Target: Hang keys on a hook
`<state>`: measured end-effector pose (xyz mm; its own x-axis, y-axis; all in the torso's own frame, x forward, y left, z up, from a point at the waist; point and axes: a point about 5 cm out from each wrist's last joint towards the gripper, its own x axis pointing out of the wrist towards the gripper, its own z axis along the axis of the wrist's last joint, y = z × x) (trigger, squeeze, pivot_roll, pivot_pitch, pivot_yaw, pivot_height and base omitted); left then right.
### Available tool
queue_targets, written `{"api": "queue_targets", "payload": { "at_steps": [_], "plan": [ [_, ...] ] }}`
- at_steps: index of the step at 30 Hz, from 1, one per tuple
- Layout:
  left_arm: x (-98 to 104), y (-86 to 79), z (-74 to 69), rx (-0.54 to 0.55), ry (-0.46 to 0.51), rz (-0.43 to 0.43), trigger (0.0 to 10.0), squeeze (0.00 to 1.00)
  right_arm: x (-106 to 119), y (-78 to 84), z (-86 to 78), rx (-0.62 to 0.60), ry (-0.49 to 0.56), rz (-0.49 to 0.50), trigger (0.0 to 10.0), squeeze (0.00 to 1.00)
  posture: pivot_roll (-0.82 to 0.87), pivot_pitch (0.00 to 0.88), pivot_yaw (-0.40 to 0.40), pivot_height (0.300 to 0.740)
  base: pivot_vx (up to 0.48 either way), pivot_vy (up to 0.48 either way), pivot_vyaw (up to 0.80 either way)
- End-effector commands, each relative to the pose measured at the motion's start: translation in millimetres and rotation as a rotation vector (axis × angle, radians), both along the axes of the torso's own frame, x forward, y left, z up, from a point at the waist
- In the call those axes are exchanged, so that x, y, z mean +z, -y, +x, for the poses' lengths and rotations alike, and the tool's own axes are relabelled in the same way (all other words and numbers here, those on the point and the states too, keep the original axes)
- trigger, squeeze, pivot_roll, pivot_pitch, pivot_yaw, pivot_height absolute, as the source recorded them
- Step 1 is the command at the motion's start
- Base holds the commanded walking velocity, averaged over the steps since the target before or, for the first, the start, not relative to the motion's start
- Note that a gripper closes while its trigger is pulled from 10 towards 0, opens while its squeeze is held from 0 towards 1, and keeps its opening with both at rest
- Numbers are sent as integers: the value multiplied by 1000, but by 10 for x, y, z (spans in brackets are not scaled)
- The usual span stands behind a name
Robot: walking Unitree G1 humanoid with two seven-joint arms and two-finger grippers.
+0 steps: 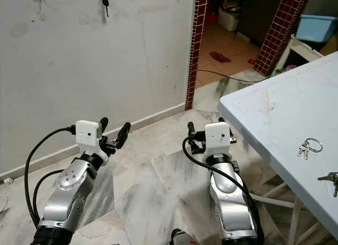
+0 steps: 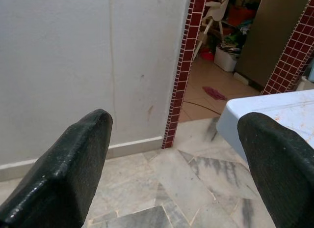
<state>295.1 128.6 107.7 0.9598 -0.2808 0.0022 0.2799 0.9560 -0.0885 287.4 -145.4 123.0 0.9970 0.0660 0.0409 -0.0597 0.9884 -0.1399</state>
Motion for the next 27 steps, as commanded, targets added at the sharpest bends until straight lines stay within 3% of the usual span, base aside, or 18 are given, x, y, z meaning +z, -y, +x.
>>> {"api": "queue_targets", "payload": {
  "at_steps": [1, 7, 9, 15, 23, 27],
  "plan": [
    [-4, -42, 14, 13, -10, 4, 10000, 0, 54, 19, 6, -13, 14, 12, 10000, 0, -85, 118, 62, 740, 0, 0, -712],
    [11, -69, 34, 28, -20, -5, 10000, 0, 114, 4, -6, -12, 24, 24, 10000, 0, -86, 125, 67, 740, 0, 0, -712],
    [2, -95, 39, 41, -35, -12, 10000, 0, 127, -72, -38, 37, 11, 35, 10000, 0, -92, 136, 74, 740, 0, 0, -650],
    [-68, -125, -23, 45, -43, 31, 10000, 0, 62, -114, -138, 62, -5, 22, 10000, 0, -95, 154, 75, 740, 0, 0, 0],
    [-193, -238, -269, 17, -102, 46, 10000, 0, -102, 40, -434, 17, -87, 7, 10000, 0, -96, 207, 85, 740, 0, 0, 0],
    [-183, -198, -291, -12, -107, 30, 10000, 0, -125, 79, -471, -11, -104, 18, 10000, 0, -97, 216, 84, 740, 0, 0, 0]
  ]
}}
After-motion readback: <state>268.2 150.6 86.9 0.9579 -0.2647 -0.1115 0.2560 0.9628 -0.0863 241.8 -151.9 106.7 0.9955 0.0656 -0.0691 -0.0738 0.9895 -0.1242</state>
